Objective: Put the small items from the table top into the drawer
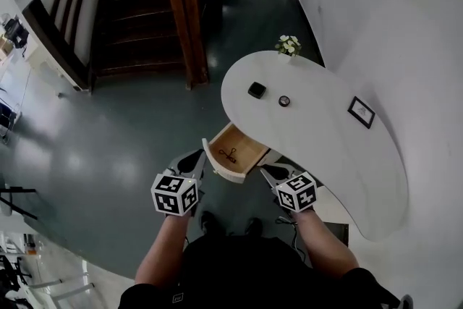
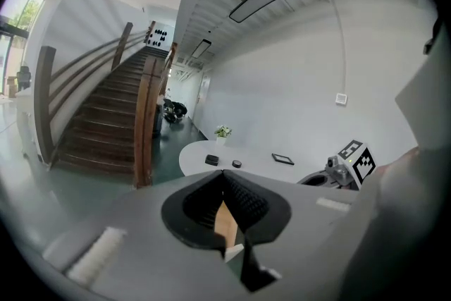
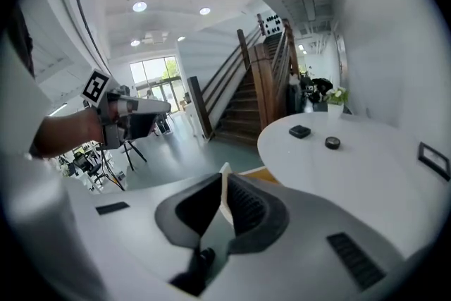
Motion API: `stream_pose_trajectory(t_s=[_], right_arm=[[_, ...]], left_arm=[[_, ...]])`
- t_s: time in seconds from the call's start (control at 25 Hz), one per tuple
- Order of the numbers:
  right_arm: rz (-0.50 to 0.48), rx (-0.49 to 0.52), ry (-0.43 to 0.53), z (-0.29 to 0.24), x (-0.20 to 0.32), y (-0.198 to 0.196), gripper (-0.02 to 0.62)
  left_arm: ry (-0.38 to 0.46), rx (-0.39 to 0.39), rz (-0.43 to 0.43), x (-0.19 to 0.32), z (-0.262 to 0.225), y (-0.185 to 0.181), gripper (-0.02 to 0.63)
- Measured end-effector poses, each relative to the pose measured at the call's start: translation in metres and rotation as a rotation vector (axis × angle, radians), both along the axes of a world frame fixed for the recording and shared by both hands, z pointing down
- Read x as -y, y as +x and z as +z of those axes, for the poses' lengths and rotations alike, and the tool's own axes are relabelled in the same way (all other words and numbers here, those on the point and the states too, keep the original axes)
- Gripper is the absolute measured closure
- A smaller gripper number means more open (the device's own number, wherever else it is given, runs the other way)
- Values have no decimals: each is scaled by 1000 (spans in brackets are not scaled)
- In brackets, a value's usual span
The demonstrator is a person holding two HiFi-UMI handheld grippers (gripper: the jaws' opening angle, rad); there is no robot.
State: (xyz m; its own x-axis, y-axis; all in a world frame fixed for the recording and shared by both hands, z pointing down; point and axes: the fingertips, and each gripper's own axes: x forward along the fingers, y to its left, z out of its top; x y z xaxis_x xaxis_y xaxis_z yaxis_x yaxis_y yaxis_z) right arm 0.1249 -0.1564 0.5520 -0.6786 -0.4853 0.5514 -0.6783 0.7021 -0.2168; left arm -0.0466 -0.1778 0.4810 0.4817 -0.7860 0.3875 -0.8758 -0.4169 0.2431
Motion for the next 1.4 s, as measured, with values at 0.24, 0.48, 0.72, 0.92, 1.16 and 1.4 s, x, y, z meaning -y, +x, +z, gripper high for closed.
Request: stream_pose_trajectory(t_s=[0.24,0.48,0.72,0.92,1.16,1.4], right_arm=[[1,92,84,-39,1,42,574],[5,158,174,-84,9,56,581],[13,200,273,-133,17,45,583],[26,235,377,-176,22,28,583],[1,271,397,-191,21,0,583],[7,262,395,-186,19,-10,583]], left_arm=[[46,19,-52,-10,-23,28,594],[103,41,-66,-15,-49,34,594],[161,54,-52,-10,-77,19,595],[236,75,-35,0,-106,-2,594],[286,44,-77,9,-124,-26,594],[274,41,-86,9,-115,-34,595]])
